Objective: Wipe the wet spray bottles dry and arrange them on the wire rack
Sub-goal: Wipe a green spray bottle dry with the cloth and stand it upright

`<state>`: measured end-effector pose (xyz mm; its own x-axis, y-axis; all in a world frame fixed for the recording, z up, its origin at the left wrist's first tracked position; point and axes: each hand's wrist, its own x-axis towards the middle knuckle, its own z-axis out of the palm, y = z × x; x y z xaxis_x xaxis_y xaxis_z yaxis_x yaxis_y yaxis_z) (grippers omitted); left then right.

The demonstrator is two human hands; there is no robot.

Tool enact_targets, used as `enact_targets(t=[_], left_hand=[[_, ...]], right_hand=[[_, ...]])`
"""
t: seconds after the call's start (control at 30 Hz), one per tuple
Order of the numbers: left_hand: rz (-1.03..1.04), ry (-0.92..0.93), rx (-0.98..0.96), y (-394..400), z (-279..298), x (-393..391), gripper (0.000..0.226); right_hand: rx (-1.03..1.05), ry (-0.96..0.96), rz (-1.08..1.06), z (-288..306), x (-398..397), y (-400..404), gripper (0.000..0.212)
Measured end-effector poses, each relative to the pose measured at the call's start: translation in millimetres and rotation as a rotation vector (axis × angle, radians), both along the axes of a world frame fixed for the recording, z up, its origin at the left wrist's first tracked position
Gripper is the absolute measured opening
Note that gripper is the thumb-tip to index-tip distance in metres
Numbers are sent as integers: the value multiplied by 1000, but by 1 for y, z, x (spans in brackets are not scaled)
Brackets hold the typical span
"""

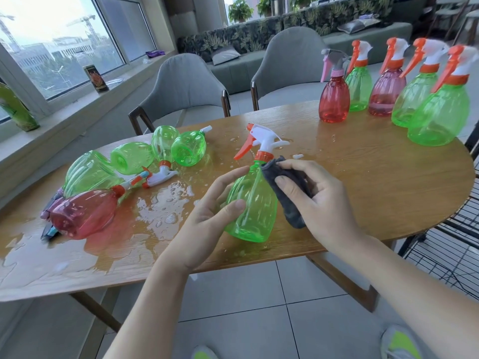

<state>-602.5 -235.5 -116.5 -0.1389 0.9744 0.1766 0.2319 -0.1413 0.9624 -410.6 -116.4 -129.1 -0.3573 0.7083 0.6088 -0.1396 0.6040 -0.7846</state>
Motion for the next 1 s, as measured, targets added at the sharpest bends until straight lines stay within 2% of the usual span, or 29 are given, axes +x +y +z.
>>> enact_targets(t=[0.2, 0.43, 0.67, 0.9, 1.0], left_hand=[[27, 14, 10, 0, -2, 0, 48], [85, 74, 30, 2, 3, 9, 44], [173, 18, 42, 9, 1, 19, 30], [156, -7, 23, 8, 4, 22, 32], [131, -86, 7, 3, 3, 16, 36]], right_hand=[[206, -80, 9, -4, 4, -11, 22], [98, -50, -10, 2, 3, -4, 21], [388, -163, 45, -13, 6, -26, 21], [647, -221, 59, -17, 4, -28, 17], [637, -188, -7, -10, 3, -22, 19]])
